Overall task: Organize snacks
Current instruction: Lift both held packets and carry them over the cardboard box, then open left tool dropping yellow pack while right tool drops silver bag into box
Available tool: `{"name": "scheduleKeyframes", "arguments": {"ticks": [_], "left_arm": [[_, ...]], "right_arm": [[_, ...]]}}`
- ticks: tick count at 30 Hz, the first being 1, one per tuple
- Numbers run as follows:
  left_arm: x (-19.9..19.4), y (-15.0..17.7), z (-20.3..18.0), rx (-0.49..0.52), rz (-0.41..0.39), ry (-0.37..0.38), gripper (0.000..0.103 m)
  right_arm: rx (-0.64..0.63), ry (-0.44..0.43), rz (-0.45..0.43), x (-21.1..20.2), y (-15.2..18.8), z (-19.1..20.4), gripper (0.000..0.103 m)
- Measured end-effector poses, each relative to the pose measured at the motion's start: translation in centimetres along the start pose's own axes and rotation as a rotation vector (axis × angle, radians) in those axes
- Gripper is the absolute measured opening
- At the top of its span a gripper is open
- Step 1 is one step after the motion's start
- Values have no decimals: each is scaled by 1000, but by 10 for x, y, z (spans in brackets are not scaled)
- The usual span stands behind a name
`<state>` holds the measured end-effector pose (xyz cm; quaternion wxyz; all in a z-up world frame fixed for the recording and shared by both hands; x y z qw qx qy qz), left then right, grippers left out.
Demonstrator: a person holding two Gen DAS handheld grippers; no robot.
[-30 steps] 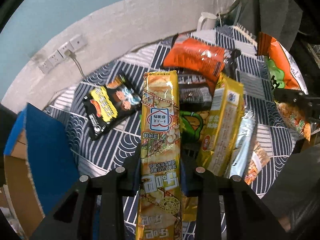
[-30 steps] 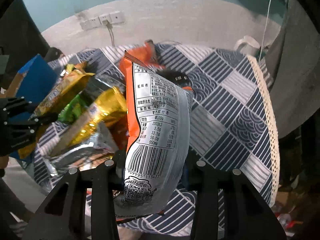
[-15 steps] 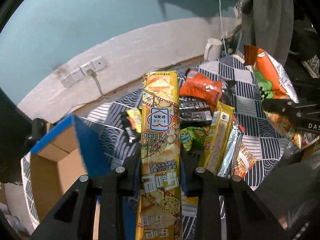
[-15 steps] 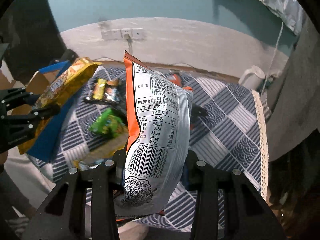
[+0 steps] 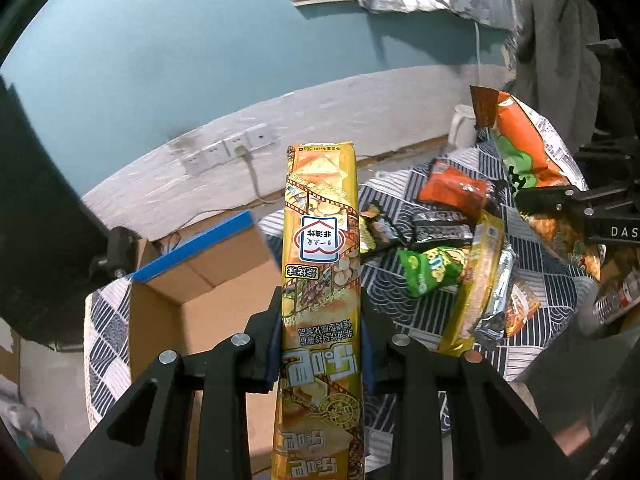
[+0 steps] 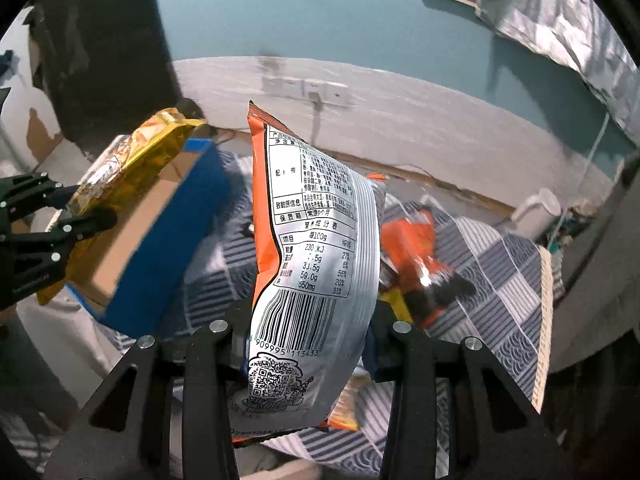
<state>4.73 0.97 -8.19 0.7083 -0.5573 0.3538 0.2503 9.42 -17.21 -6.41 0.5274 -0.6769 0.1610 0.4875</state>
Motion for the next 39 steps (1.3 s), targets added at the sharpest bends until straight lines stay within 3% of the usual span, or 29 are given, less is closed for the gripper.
{"name": "scheduleKeyframes", "arguments": {"ticks": [19, 27, 39], "left_arm": [[-2, 39, 98, -146, -3, -97, 31], [16, 59, 133, -221, 37, -115, 31], [40, 86, 160, -267, 97, -145, 32]], "right_arm": [[-148, -144, 16, 34, -55, 122, 39], [-186, -205, 58, 64, -68, 171, 39], [-225, -278, 148, 113, -74, 214, 39]]}}
Point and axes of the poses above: each gripper's, at about its wrist camera, not at the fingertips, and x roughly the way its jaws point, z to its left, y to its underside, the point moved 6 cm from there along x, roughly the way its jaws point, and after that the axes turned 1 degree about -x, right-handed, at the moved point
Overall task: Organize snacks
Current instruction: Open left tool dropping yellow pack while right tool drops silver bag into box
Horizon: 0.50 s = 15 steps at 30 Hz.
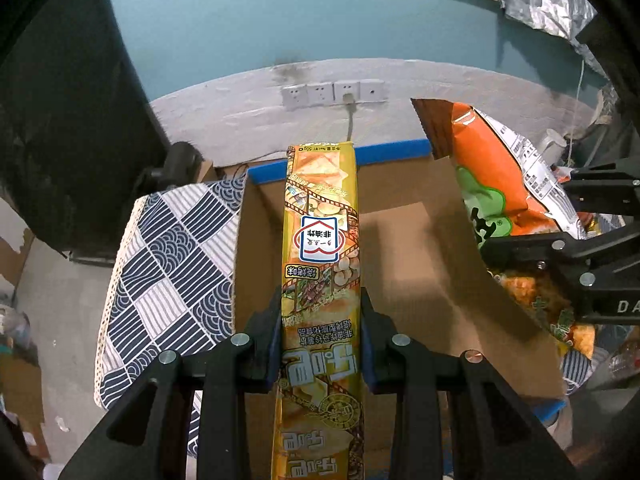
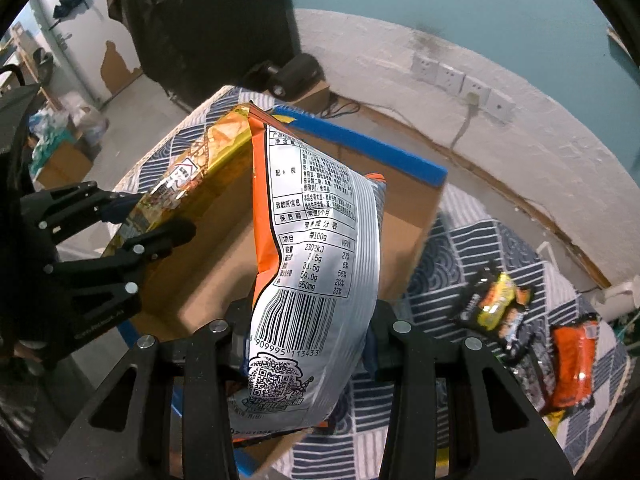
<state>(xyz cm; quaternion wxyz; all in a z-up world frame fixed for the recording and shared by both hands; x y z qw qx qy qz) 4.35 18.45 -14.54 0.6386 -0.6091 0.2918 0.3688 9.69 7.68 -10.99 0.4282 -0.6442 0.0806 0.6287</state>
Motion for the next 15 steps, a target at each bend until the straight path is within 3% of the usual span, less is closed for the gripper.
{"name": "scheduleKeyframes", "arguments": {"ticks": [7, 11, 15], "left_arm": [[14, 6, 8, -38, 44, -2, 35], [7, 1, 10, -35, 8, -49, 61], [4, -2, 11, -30, -2, -61, 61]], "right_arm": [[15, -29, 26, 12, -3, 7, 42], [35, -30, 34, 13, -2, 3, 54], [49, -19, 27, 10, -2, -1, 61]]}}
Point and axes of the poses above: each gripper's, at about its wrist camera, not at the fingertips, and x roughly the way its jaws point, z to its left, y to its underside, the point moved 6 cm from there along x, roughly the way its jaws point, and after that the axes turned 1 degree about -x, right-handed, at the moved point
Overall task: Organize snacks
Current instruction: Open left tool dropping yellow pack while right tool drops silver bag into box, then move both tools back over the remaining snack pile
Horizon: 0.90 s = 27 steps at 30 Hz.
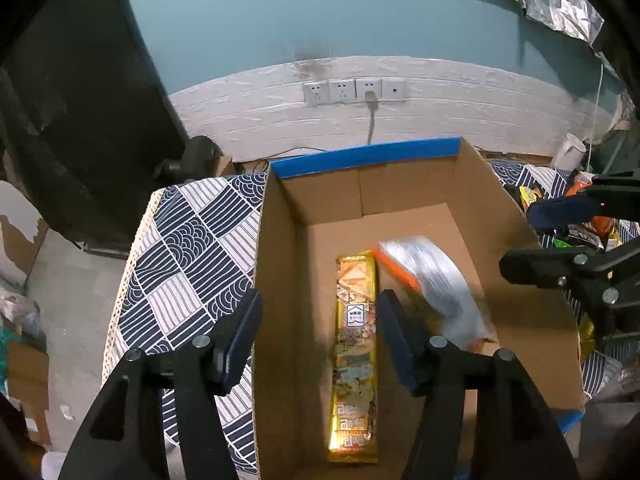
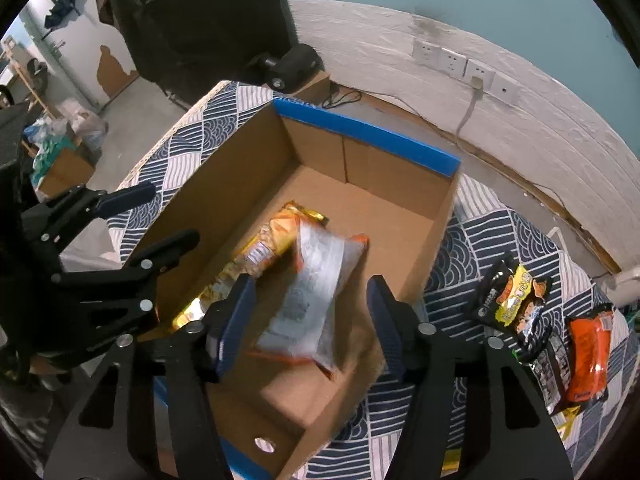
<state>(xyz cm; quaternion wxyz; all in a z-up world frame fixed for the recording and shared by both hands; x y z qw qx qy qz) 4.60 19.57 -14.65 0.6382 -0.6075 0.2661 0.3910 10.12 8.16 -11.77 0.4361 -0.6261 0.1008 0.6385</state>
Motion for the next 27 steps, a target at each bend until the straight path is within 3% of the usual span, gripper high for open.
{"name": "scheduleKeyframes", "arguments": {"ticks": [3, 13, 27], "left_arm": [[-2, -1, 2, -5, -1, -4, 66], [-17, -7, -10, 10, -34, 21, 66], [-43, -21, -66, 95, -87, 120, 66]], "right_arm": [[15, 4, -5, -3, -1, -5, 61], [71, 35, -28, -26, 10, -28, 64], [169, 96, -30, -59, 52, -70, 64]]}}
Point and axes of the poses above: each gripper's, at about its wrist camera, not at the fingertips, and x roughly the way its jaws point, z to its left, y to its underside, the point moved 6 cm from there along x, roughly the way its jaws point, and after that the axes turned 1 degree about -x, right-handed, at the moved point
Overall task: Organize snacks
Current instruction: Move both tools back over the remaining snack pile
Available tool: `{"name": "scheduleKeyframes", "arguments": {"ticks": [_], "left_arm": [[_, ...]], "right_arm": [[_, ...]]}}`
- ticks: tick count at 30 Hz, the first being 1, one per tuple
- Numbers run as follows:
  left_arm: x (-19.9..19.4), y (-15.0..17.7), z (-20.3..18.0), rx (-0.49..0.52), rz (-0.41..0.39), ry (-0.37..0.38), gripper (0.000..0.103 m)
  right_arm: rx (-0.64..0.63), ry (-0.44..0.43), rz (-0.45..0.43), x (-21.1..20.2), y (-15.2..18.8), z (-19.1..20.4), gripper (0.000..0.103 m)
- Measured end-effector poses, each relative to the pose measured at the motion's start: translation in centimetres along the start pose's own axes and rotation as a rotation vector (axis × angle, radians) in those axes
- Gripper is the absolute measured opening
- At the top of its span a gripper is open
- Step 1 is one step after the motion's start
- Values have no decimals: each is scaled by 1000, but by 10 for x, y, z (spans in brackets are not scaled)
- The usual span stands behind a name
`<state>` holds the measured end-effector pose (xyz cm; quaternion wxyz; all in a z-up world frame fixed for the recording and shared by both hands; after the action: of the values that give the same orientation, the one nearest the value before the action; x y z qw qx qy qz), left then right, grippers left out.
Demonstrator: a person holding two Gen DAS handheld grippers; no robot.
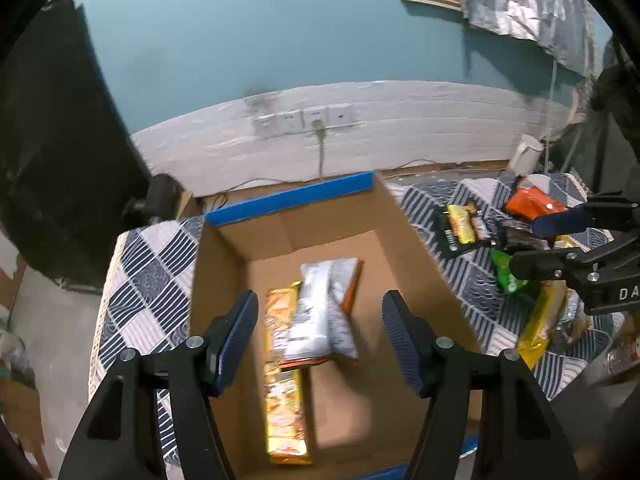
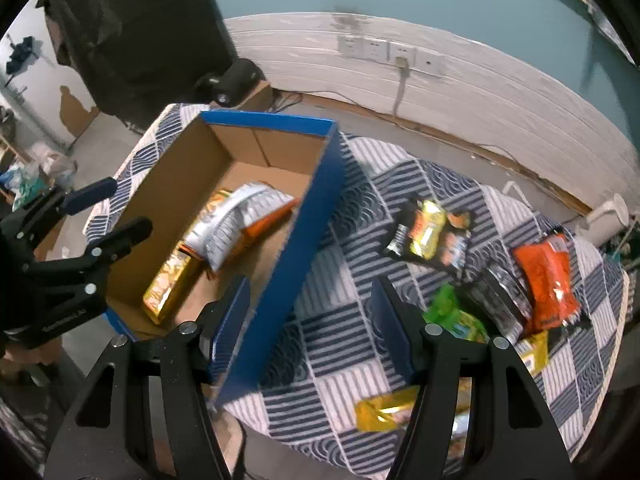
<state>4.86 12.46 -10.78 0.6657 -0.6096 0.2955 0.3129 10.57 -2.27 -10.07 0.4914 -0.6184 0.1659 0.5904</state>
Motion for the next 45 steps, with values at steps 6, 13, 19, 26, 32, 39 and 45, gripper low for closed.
{"name": "scheduleKeyframes", "arguments": {"ticks": [6, 13, 19, 26, 32, 39, 45], "left_arm": [[-4, -7, -29, 51, -11, 28, 66], [-3, -12, -66, 101, -11, 70, 66], [-6, -17, -99, 145, -16, 104, 66], [-2, -17, -140, 216, -3, 141, 66], [7, -14, -171, 251, 26, 184, 66], [21, -7, -200, 301, 58, 193, 66], [35, -2, -211, 318, 79, 199, 66]], "right_arm": [[56, 27, -4, -16, 19, -29, 64], [129, 59, -10, -34, 44, -65, 64], [197, 78, -14, -48, 68, -96, 64], [255, 91, -2, -51, 95, -123, 64], [316, 88, 29, -42, 122, -143, 64], [383, 63, 68, -21, 145, -157, 64], [413, 30, 100, -7, 152, -157, 64]]}}
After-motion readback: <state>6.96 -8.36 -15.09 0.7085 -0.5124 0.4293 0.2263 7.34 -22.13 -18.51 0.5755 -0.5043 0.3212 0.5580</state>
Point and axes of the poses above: each gripper's, at about its wrist camera, not at the fingertips, and x roughly the way its jaws point, z to its left, y to its underside, the point moved 6 cm from there along x, roughly the way its jaws point, and after that the axes turned 1 degree about -x, right-handed, at the moved point
